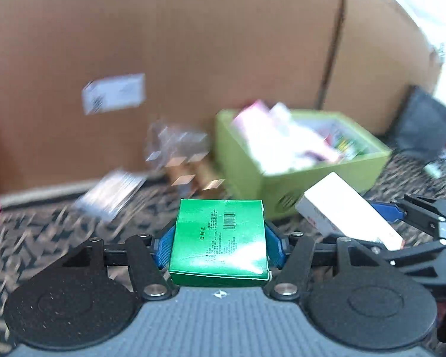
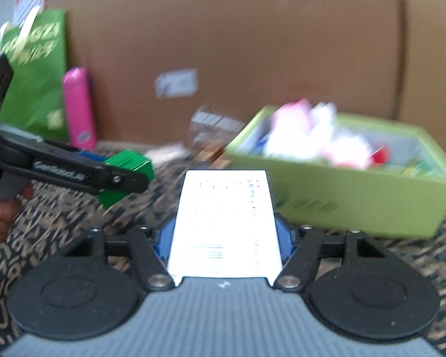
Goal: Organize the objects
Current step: 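Carry the green box and white-orange box into the lime-green box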
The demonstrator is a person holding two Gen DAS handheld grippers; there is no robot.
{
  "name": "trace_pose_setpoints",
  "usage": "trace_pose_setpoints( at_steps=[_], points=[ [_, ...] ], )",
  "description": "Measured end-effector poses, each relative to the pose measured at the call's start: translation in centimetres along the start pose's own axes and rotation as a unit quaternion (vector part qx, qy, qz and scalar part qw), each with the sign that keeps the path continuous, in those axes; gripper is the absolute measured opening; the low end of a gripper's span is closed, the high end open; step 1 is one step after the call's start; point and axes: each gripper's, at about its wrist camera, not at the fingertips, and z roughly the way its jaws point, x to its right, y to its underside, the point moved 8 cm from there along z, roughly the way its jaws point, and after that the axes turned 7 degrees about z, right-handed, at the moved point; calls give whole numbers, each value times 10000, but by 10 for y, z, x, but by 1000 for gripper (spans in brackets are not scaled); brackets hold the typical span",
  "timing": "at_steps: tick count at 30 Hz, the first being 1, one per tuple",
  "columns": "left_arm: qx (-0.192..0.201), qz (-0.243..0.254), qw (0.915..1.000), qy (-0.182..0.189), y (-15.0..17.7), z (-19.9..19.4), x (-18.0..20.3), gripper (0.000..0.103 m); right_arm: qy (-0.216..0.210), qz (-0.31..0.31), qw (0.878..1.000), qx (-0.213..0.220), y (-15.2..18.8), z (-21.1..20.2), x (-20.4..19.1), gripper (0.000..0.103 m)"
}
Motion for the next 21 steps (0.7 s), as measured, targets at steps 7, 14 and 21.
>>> trace_pose_setpoints(
  at_steps=[7,14,21],
  points=[
    [472,214,9984,225,-71,21,42,63,786,36,9947,657,-57,-10,64,65],
    [319,244,9990,174,-115,81,62,63,1313,160,9877,830,-91,23,122,65],
    [50,446,9990,-26,-123,131,72,63,1482,461,9859,625,-93,67,164,65]
  ],
)
